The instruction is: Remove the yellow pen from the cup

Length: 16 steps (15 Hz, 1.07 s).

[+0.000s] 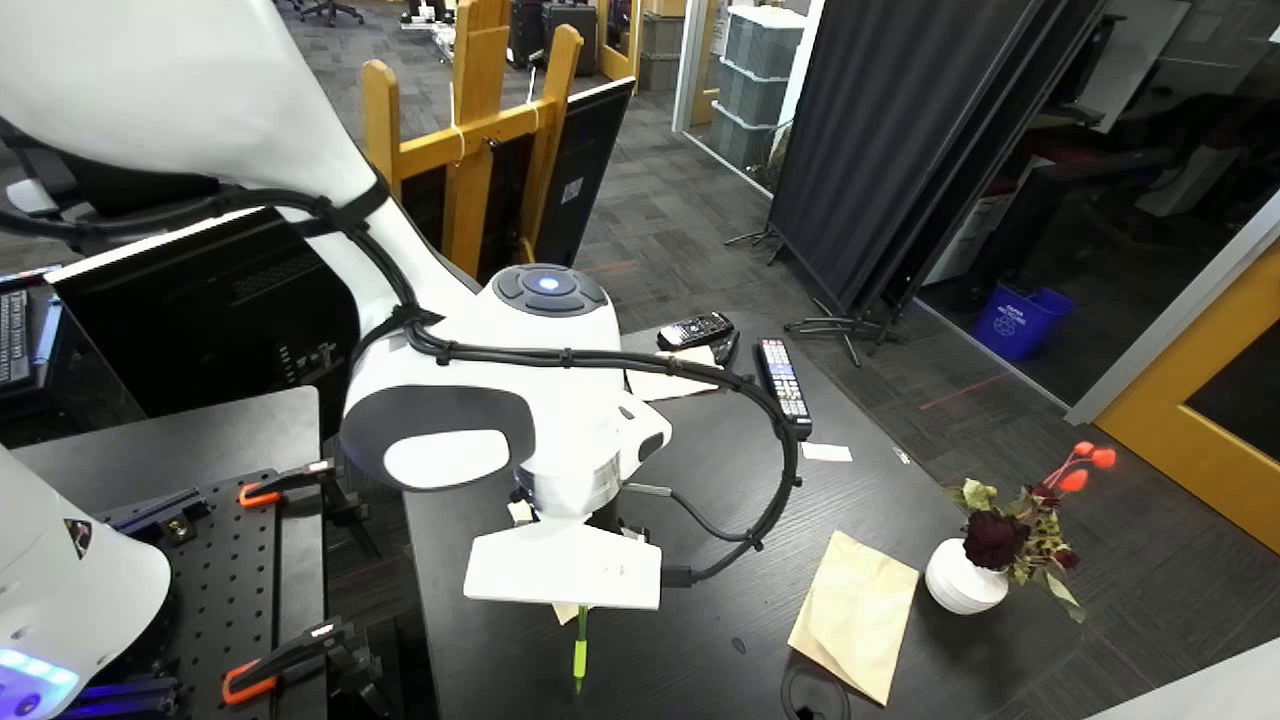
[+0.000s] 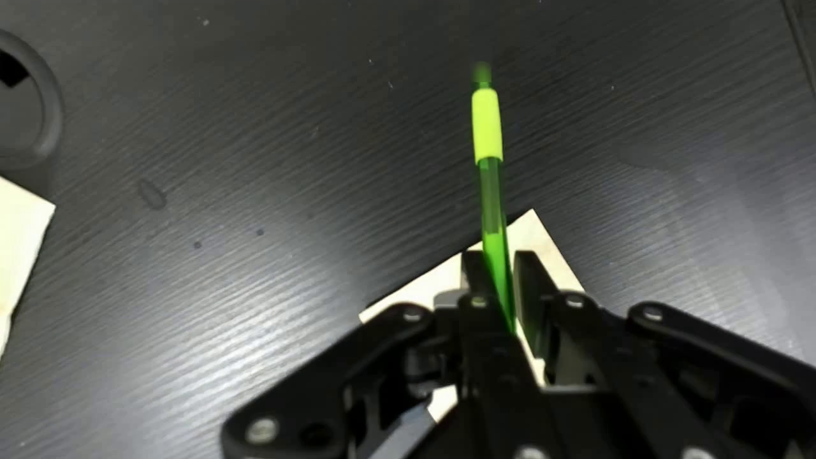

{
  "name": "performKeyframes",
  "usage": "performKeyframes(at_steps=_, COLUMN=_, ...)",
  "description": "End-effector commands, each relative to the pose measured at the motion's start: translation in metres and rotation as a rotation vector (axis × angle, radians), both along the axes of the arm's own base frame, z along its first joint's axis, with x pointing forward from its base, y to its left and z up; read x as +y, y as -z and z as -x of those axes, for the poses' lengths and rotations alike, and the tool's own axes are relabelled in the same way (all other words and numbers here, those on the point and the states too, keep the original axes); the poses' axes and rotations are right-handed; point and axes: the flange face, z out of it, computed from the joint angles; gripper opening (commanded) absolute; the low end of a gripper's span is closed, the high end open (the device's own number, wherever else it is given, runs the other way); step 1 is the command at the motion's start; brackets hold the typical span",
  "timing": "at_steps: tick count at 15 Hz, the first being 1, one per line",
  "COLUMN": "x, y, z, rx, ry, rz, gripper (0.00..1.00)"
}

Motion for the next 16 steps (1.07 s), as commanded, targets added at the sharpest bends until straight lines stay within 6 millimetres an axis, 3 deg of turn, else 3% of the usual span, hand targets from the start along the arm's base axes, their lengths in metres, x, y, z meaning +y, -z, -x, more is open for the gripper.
performKeyframes(at_steps=1, x=0.000, y=0.001, z=-0.007, rx=-0.032, ry=0.018, rz=0.014, gripper=0.44)
performKeyframes(at_steps=8, x=0.006, y=-0.010, z=-0.013, rx=-0.080, ry=0.017, rz=0.022, gripper=0.95)
performKeyframes(at_steps=10, x=0.007, y=-0.012, z=-0.013, rx=-0.086, ry=0.012, rz=0.023, gripper=1.00)
performKeyframes(at_steps=16, x=0.010, y=-0.007, z=-0.014, rx=-0.056, ry=-0.012, rz=0.013, gripper=1.00)
